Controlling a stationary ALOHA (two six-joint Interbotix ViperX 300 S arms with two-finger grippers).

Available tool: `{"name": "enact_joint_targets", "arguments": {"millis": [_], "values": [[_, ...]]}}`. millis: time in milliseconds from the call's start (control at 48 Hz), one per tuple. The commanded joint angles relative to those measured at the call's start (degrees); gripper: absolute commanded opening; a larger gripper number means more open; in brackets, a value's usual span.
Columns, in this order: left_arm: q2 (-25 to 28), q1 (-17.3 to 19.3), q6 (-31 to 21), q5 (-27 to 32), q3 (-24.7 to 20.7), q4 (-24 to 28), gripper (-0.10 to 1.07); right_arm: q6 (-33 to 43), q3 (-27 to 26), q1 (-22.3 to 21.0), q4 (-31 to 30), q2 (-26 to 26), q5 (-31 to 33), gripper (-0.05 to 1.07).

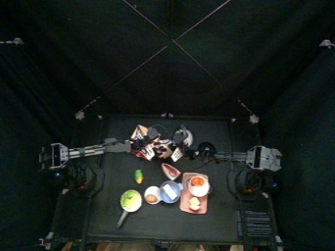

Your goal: Put cleaver back in holder

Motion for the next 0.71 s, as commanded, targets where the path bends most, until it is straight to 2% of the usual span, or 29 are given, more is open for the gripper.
{"name": "enact_joint_targets", "arguments": {"millis": [0, 229, 396, 583, 688], "values": [[-0.4, 0.2, 0.1, -0.4, -1.2, 0.3, 0.87, -0.1, -1.1, -0.3, -0.1, -0.9, -0.1, 0.41], [-1.0, -0.1, 0.1, -0.4, -0.8, 0.3, 0.87, -0.1, -0.9, -0.3, 0.0, -1.1, -0.1, 0.41], [-3.8, -0.3, 0.1, -1.8, 0.6, 0.4, 0.87, -0.1, -0.3, -0.2, -0.1, -1.9, 0.1, 0.41], [-9.4, -0.4, 0.0, -5.5, 5.4, 0.6, 0.87, -0.1, 0.4, -0.3, -0.1, -2.6, 0.4, 0.41], [-13.0, -0.4, 0.0, -8.1, 9.8, 0.7, 0.87, -0.3, 0.9, -0.2, 0.0, -3.5, 0.7, 0.41]]}}
